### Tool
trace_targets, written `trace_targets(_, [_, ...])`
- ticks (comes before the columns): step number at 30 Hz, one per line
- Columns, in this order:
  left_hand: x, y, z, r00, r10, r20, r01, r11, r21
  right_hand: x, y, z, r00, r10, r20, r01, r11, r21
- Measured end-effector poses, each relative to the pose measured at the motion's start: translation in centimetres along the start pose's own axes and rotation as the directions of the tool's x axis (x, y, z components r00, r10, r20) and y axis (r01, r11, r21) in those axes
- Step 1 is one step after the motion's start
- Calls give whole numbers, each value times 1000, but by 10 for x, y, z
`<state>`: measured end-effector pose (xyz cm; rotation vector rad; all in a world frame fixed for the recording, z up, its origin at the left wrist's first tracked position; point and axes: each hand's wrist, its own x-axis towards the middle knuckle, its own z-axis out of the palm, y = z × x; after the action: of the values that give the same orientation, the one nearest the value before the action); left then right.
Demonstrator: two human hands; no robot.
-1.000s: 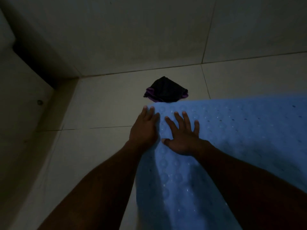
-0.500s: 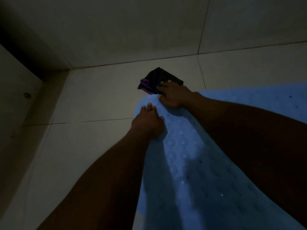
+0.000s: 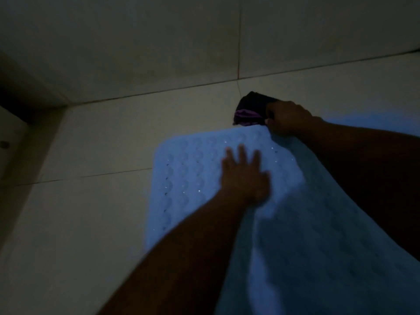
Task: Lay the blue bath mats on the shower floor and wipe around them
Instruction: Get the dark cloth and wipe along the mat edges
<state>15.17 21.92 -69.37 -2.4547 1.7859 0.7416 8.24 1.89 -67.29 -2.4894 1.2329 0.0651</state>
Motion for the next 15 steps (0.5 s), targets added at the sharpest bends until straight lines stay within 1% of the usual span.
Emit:
trace_targets(2, [5,57,31,998,63,-24,-65,994,-87,0,13,-2,1000,21,-21,-21,1000,-20])
trace_targets(4, [7,85,52,993,41,-110,-48,997,-58,0,25,-4,998,16,-60,-18,999,-30])
trace_targets(7, [8,90,70,973,14,-232,-9,1000,24,-1,51,-6,998,8,-59,-11,998,-56])
trace_targets(10, [5,89,72,953,17,-301,-11,1000,24,-5,80,-10,999,35,-38,-39,993,-115])
trace_targets(13, [3,93,67,961,3,-276,0,1000,10,-7,101,-20,998,41,-48,-49,984,-174])
trace_targets(15, [3,92,65,964,-2,-267,9,1000,26,-7,118,-30,992,112,-58,-122,973,-194])
